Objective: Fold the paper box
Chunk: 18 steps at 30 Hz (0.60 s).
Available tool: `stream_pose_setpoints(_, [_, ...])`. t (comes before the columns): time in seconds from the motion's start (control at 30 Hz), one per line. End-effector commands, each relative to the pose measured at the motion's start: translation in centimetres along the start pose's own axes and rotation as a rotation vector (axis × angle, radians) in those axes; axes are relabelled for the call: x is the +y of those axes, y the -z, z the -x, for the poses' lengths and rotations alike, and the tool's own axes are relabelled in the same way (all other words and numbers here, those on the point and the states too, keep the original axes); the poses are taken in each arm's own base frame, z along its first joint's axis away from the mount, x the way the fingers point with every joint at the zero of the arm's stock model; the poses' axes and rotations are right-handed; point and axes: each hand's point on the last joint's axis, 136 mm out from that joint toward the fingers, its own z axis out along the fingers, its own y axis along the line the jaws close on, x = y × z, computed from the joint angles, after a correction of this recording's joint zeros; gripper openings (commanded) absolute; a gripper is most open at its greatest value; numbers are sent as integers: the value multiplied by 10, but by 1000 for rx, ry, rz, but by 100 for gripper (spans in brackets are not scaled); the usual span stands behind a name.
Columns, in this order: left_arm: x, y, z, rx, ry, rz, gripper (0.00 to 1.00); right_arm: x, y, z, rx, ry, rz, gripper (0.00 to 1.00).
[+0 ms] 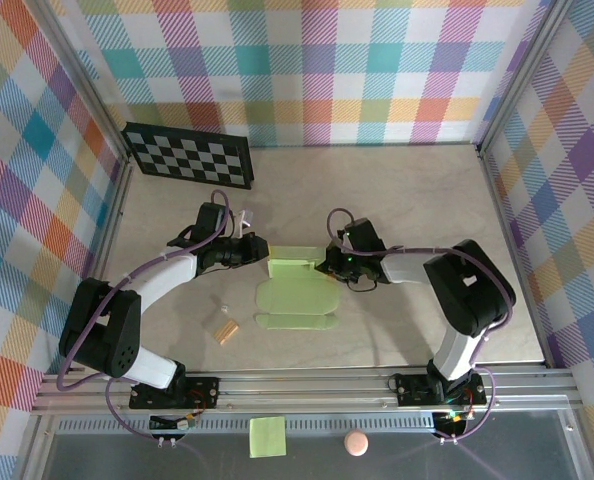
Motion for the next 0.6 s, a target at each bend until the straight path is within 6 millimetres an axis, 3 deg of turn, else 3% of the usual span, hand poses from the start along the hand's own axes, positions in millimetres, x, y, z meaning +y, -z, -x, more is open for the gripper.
stream_pose_setpoints(0.0, [34,-3,-32,98,82,122,14,-16,17,-15,30,39,-97,36])
stream_pose_setpoints(0.3, [32,-2,-29,95,78,126,14,-22,59,-21,6,118,-166,38])
stream_pose_setpoints(0.57, [31,-1,-29,92,78,122,14,-25,98,3,-103,233,-233,45])
